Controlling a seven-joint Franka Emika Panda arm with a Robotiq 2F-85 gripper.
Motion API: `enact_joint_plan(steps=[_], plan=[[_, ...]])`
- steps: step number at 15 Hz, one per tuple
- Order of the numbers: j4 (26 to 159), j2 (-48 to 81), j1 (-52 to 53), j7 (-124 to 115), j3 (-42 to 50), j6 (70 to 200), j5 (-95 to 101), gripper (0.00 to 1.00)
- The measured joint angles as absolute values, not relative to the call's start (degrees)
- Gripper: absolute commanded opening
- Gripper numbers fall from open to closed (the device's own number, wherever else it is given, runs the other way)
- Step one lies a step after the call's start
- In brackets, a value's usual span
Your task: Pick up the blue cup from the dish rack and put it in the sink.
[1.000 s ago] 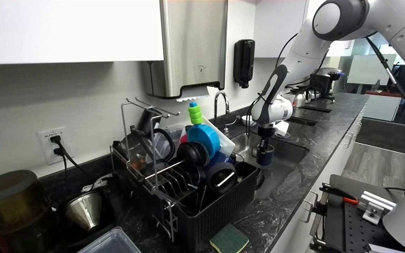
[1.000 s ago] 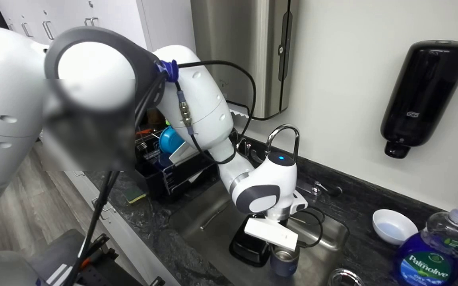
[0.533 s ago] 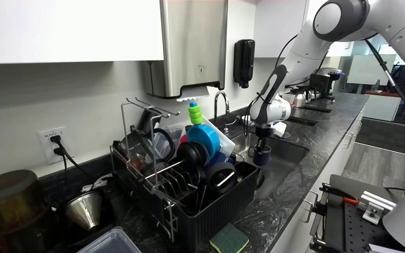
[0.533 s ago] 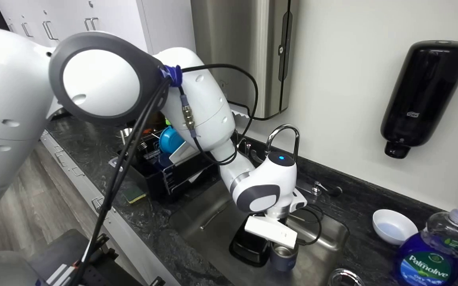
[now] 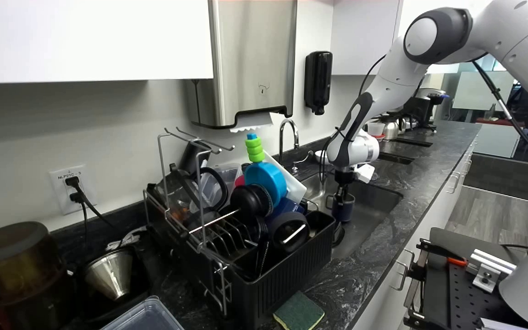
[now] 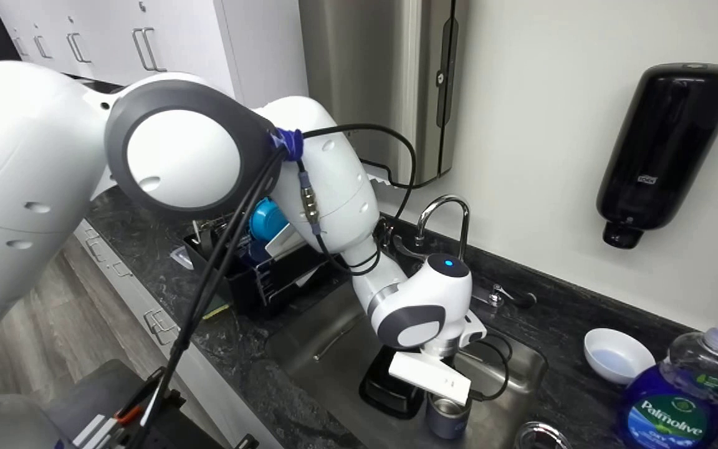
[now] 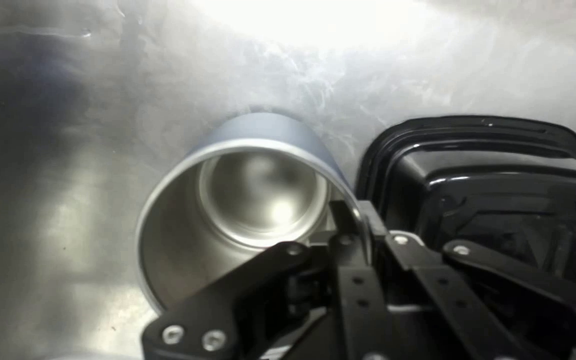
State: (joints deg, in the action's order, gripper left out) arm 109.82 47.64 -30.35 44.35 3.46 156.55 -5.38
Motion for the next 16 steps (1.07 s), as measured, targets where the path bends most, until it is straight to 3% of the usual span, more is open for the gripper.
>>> enact_joint_plan(steps=[2, 3, 5, 14, 16], plan=[[109.1, 48.4, -30.6, 44.3, 3.5, 156.5, -5.1, 0.02], [108.8, 48.7, -30.7, 44.3, 3.5, 156.5, -5.0, 0.32], [108.5, 48.8, -30.7, 44.3, 3.5, 156.6, -5.0, 0.37], [108.8, 44.5, -30.9, 44.3, 4.0, 156.5, -4.8, 0.99], [110.4, 40.7, -31.6, 44.3, 3.9, 156.5, -4.8, 1.0]])
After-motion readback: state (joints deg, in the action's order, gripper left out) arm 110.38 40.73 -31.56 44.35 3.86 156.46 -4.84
